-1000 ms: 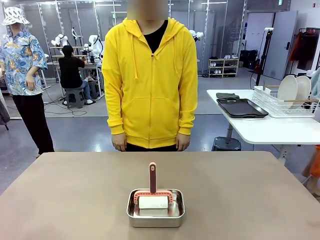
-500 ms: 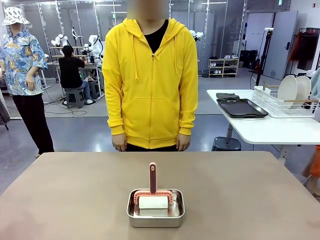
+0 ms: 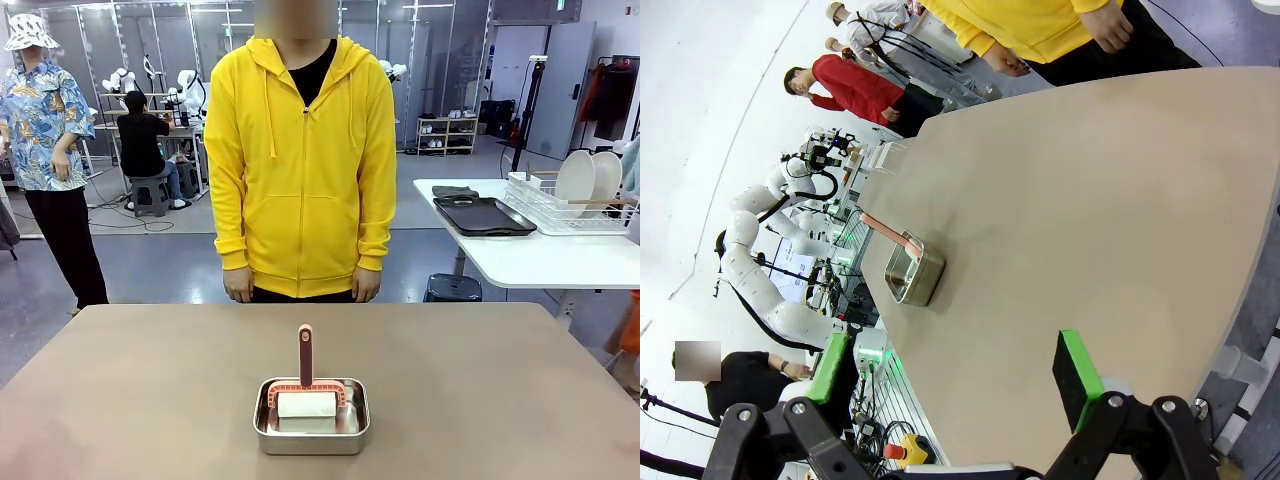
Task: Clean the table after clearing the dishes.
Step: Place the Lint Roller back on top of the Airtight Container.
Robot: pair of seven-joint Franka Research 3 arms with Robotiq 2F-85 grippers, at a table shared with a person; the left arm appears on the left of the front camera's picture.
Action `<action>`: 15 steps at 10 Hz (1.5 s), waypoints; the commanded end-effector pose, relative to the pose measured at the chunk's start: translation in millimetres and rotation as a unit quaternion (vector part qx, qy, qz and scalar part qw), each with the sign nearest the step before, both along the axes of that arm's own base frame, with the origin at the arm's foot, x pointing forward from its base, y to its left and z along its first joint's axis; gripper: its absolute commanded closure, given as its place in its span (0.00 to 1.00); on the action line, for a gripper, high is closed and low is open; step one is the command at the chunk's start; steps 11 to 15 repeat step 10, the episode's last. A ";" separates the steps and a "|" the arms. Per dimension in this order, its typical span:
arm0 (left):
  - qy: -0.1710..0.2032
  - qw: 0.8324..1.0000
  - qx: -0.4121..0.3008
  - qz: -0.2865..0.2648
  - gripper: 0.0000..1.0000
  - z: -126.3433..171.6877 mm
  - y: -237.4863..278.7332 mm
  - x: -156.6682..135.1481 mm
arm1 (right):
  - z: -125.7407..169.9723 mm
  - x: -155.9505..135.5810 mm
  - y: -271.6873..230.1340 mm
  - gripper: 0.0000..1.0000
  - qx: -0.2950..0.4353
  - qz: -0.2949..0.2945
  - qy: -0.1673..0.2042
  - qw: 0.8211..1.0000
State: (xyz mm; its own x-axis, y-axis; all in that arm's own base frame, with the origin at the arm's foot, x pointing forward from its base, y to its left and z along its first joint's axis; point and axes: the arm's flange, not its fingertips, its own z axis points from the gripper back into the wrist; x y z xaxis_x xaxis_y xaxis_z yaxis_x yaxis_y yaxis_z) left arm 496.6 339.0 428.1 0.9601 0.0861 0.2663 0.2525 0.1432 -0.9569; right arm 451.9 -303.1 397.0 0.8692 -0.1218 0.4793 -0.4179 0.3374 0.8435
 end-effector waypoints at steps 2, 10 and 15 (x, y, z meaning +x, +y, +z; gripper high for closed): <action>-0.007 1.000 0.002 -0.005 0.00 2.7 1.4 -4.5 | 1.9 -4.1 4.8 0.00 0.003 -0.002 -0.005 1.000; -0.007 1.000 0.002 -0.005 0.00 2.7 1.4 -4.5 | 1.9 -4.1 4.8 0.00 0.003 -0.002 -0.005 1.000; -0.007 1.000 0.002 -0.005 0.00 2.7 1.4 -4.5 | 1.9 -4.1 4.8 0.00 0.003 -0.002 -0.005 1.000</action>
